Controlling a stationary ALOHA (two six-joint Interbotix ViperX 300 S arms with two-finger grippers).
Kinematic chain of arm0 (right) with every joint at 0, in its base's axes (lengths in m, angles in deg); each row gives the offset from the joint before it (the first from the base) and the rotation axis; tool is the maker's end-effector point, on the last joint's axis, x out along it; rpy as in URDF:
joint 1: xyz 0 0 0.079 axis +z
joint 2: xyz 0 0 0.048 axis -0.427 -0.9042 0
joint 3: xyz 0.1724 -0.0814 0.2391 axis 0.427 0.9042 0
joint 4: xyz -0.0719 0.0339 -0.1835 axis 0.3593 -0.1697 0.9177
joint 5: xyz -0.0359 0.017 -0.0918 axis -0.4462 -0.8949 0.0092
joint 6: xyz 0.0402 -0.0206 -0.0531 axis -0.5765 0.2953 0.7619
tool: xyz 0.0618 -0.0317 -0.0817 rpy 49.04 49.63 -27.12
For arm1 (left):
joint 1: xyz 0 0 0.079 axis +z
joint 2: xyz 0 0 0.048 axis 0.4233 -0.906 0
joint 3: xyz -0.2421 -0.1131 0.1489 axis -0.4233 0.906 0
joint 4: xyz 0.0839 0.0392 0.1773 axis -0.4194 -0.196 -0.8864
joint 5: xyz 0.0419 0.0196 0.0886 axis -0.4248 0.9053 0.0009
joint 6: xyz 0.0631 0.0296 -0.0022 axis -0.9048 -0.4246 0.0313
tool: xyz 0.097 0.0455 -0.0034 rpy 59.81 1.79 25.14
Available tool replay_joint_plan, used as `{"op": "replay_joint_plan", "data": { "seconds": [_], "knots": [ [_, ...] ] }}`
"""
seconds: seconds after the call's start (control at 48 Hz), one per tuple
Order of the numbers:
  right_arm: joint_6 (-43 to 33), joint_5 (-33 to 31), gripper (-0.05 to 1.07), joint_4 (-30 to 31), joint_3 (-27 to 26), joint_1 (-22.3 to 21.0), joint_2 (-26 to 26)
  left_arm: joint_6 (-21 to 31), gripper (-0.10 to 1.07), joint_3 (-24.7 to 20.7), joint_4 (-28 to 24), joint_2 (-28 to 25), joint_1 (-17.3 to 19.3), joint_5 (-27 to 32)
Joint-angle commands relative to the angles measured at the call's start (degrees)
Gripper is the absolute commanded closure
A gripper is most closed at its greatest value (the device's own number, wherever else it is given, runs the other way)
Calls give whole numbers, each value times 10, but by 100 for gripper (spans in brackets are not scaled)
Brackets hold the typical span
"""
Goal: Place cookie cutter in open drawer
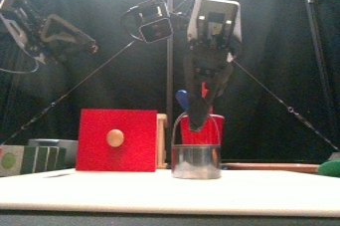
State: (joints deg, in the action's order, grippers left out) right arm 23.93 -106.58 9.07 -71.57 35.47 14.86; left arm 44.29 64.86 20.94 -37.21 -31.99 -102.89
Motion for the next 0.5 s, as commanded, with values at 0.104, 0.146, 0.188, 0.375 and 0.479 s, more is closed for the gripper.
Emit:
{"op": "replay_joint_plan", "data": {
  "seconds": [0.104, 0.146, 0.188, 0.375, 0.479],
  "knots": [
    [2, -8, 56, 1, -25, -4, 18, 0, 35, -3, -2, 0, 1, -2],
    [4, -17, 57, 1, -29, -4, 20, 0, 35, -2, -1, 0, 1, -3],
    [13, -33, 57, 0, -35, -4, 24, 0, 35, -2, -1, 1, 1, -3],
    [57, -102, 57, 1, -88, -14, 33, 0, 35, 2, -1, 3, 1, -2],
    [80, -138, 57, 1, -132, -27, 34, -1, 35, 3, -1, 5, 1, -2]
  ]
}}
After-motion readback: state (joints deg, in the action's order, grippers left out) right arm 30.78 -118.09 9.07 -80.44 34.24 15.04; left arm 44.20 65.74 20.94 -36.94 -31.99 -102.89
